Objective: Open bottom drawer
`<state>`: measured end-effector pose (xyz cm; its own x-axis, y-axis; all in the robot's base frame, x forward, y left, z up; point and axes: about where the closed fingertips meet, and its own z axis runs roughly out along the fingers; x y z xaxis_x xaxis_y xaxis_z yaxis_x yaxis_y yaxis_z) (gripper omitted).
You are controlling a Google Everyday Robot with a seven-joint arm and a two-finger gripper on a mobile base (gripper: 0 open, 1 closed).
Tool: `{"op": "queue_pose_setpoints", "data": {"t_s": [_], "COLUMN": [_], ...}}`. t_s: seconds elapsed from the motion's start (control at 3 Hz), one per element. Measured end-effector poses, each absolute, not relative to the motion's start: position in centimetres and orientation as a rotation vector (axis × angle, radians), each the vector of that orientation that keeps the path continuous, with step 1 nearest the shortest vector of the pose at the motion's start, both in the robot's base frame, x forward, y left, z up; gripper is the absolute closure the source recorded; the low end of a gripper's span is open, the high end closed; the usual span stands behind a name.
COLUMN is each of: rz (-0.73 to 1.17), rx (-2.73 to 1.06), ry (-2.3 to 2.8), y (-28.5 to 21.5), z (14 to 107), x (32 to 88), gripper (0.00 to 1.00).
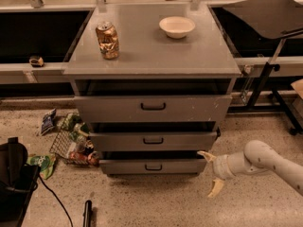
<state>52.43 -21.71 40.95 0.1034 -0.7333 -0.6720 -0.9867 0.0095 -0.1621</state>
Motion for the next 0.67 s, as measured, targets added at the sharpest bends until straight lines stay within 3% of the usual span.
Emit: {"op": "queue_pose_setpoints", "data": {"t_s": [0.67], "rz": [0.636], "rx": [-1.714], "ry": [1.703], "y": [-21.46], "z": [35.58], "x": [53.39], "gripper": [0.00]}}
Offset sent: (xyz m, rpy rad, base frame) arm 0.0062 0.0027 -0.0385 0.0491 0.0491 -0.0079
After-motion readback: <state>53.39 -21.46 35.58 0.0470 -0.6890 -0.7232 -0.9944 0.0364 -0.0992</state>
